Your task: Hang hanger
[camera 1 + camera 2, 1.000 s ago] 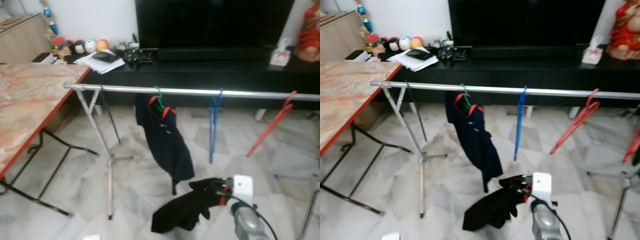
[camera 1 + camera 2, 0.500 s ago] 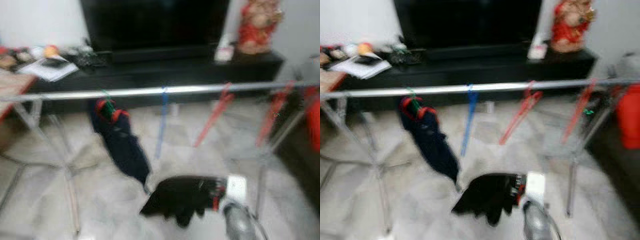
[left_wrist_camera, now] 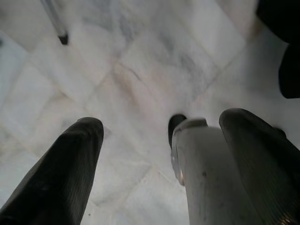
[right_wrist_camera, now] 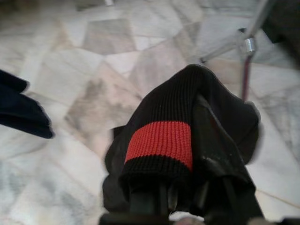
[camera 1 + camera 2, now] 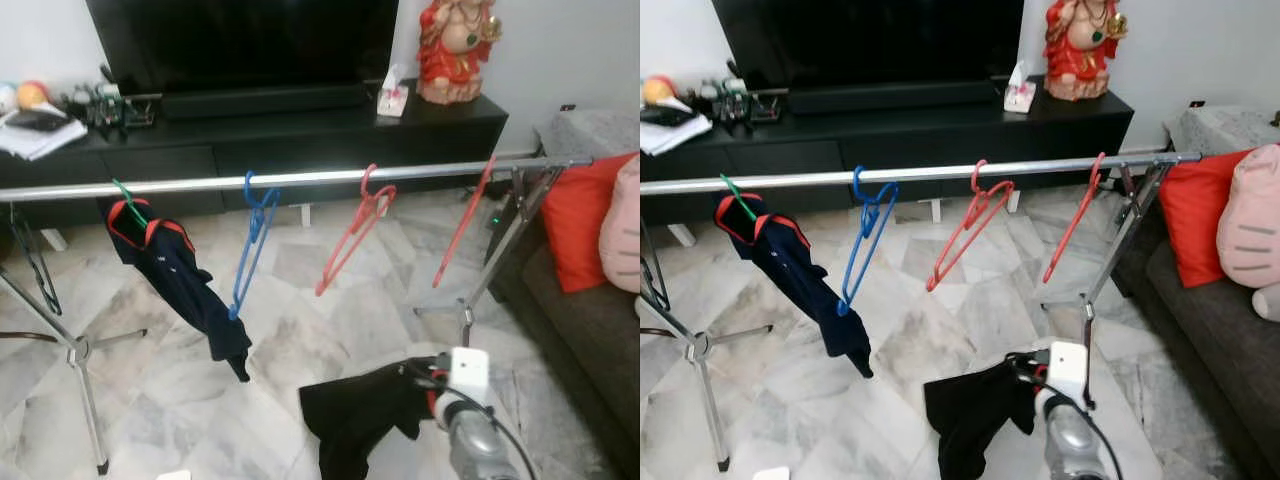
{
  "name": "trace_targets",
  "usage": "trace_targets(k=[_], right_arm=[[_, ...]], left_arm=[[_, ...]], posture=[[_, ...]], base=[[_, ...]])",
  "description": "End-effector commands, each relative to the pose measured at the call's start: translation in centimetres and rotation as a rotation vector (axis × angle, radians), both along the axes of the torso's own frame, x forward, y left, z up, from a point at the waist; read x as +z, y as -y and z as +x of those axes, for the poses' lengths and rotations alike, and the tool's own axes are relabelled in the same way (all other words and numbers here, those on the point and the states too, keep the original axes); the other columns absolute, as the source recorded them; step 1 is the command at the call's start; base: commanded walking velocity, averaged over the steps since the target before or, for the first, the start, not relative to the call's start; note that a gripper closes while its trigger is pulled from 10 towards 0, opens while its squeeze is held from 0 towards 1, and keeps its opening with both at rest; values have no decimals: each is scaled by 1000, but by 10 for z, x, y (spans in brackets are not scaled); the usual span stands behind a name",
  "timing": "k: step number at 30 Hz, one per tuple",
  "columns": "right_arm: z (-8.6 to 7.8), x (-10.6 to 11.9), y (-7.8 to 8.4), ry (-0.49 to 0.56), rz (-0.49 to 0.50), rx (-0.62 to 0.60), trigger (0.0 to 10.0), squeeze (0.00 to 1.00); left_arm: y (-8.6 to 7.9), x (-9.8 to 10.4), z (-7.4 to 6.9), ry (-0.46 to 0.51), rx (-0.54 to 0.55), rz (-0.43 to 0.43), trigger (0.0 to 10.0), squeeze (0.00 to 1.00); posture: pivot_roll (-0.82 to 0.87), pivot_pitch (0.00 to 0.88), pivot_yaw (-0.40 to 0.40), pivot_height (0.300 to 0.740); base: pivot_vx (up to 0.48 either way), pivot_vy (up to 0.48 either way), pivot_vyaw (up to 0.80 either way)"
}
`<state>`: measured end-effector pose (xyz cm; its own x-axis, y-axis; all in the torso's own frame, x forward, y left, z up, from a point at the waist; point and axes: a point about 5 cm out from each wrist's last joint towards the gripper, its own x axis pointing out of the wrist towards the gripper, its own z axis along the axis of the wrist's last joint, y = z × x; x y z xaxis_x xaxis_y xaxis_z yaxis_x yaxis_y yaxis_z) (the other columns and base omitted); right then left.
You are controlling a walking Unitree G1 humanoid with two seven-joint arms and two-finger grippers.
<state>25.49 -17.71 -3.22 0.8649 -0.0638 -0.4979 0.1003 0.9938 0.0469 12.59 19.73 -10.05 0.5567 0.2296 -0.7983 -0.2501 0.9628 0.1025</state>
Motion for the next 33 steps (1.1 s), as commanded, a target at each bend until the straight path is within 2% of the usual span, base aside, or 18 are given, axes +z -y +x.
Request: trace_targets(k=[1, 9, 12, 15, 19, 21, 22, 23, 25, 26, 27, 28, 29, 30, 33], right_arm=[[2, 2, 4, 2, -6, 5, 10000, 0], [1, 1, 4, -7, -13, 5, 10000, 0], [0, 0, 4, -13, -13, 8, 10000, 0], [0, -1, 5, -28, -13, 16, 10000, 0], [-1, -2, 5, -40, -17, 25, 10000, 0], [-5, -7, 5, -77, -25, 35, 10000, 0], [-5, -7, 5, -77, -25, 35, 10000, 0], [-6, -7, 5, -81, -26, 36, 10000, 0], [-5, -7, 6, -82, -26, 36, 10000, 0], [-6, -8, 5, -88, -27, 40, 10000, 0], [-11, -12, 4, -123, -34, 48, 10000, 0], [-11, -12, 4, -123, -34, 48, 10000, 0], [-18, -19, 3, -178, -40, 56, 10000, 0], [-23, -23, 2, -212, -49, 68, 10000, 0], [-27, -26, 1, -238, -58, 81, 10000, 0]], left_arm=[[3, -1, -2, -11, -1, 0, 10000, 0], [3, 0, -1, 12, 2, 12, 10000, 0], [2, 2, 1, 44, -2, 33, 10000, 0], [0, 10, 8, 155, -30, 83, 10000, 0], [0, 13, 10, 200, -29, 98, 10000, 0], [-40, 52, 65, 410, -94, 239, 10000, 0], [-40, 52, 65, 410, -94, 239, 10000, 0], [-43, 57, 71, 434, -101, 255, 10000, 0], [-43, 57, 71, 438, -102, 256, 10000, 0], [-46, 65, 79, 486, -107, 266, 10000, 0], [-48, 87, 90, 626, -125, 303, 10000, 0], [-48, 87, 90, 626, -125, 303, 10000, 0], [-46, 122, 100, 816, -154, 345, 10000, 0], [-40, 137, 100, 885, -173, 340, 10000, 0], [-34, 146, 99, 933, -180, 330, 10000, 0]], posture=[[-171, 0, 25, 740], [-168, 0, 24, 740], [-173, 0, 27, 740], [-172, 0, 27, 740], [-171, 0, 27, 740], [-164, 0, 27, 740], [-164, 0, 27, 740], [-162, 0, 29, 740], [-162, 0, 29, 740], [-162, 0, 29, 740], [-148, 0, 30, 740], [-148, 0, 30, 740], [-145, 0, 29, 740], [-136, 0, 27, 740], [-136, 0, 26, 740]], base=[[0, -311, 0], [0, -309, 0], [0, 0, 0], [0, 0, 0], [0, 0, 0], [0, 0, 0], [0, 0, 0], [0, 0, 0], [0, 0, 0], [0, 0, 0], [0, 0, 0], [0, 0, 0], [0, 0, 0], [0, 0, 0], [0, 0, 0]])
